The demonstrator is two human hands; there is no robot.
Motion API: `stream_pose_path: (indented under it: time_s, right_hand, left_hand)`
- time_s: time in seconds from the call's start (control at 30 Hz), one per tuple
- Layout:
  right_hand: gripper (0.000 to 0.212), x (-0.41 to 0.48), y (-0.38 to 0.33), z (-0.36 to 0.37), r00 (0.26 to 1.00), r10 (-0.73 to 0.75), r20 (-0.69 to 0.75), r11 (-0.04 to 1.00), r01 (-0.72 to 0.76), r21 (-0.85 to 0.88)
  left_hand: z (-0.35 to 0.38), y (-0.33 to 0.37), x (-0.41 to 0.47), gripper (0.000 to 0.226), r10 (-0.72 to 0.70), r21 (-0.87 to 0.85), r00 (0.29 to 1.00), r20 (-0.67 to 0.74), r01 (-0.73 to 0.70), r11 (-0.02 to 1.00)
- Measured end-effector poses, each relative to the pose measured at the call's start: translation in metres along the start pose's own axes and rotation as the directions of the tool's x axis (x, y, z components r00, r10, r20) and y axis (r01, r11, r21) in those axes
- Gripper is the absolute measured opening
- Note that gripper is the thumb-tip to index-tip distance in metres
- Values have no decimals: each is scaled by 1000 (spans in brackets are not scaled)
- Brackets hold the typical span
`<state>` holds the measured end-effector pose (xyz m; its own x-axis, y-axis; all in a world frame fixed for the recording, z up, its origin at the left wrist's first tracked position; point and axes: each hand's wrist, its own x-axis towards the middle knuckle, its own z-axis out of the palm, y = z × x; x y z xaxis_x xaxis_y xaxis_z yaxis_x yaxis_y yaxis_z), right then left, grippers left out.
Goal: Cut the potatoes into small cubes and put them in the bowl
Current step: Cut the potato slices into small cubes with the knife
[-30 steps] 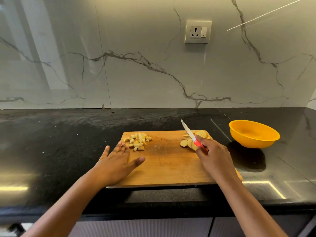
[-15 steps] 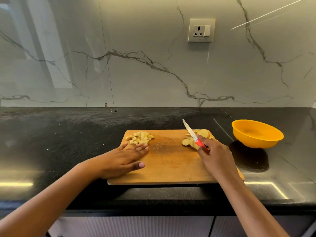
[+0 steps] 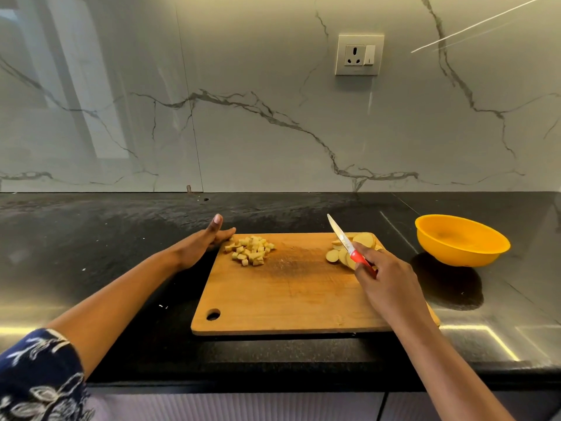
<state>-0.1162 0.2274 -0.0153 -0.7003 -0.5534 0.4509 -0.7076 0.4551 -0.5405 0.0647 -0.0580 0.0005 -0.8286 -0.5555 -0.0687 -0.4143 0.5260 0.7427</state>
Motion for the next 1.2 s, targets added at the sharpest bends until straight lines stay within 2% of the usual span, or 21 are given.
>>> stream_pose_path:
  time_s: [0.07,0.17,0.27,0.37,0.47,0.6,0.63,0.7,0.77,0.93,1.03,1.1,1.2]
  right_hand:
    - [46,0,-1,0,1000,-4,9,1000,4,0]
    - [46,0,0,0,1000,-11,6,1000,11,0]
    - [46,0,0,0,1000,-4,6,1000,4,0]
    - [45,0,-1,0,1000,-8,2,1000,8,1]
    - [45,-1,-1,-1,1000,-5,-3,1000,5,9]
    - [43,-1,1,-2,1000,12,-27,998,-10,60]
    - [43,-1,1,-2,999,22,-37,997,-19,79]
    - [42,-1,3,-4,998,42,-57,994,-36,100]
    - [42,-2,5,-5,996,59,-73,992,-50,115]
    - [42,-2,10,-7,993,85,-80,988,-74,133]
    - [42,-1,12,-7,992,102,-77,986,-90,140]
    - [42,-1,13,-6,991,111,-78,985,-99,138]
    - [43,0,13,-6,991,110,-72,985,-99,142]
  left_hand:
    - [1,-1,-2,107,24,-11,1000,3,-24,1000]
    - [3,6,-2,109,93,-113,995,24,-90,990]
    - [3,16,10,125,89,-131,996,-14,-90,987]
    - [11,22,17,131,60,-49,998,37,-59,997]
    - [20,22,20,127,64,7,994,86,-65,998]
    - [20,22,18,119,103,-37,995,17,-103,994]
    - [19,24,18,114,111,-31,993,-29,-111,993]
    - [21,30,21,84,154,-6,981,-117,-156,988]
    - [28,38,24,61,227,92,962,-152,-215,972]
    - [65,87,29,49,421,426,906,33,-394,814]
    - [90,109,38,52,411,549,909,71,-380,744]
    - [104,117,46,54,382,566,920,86,-361,742]
    - [114,121,54,45,356,549,930,88,-344,762]
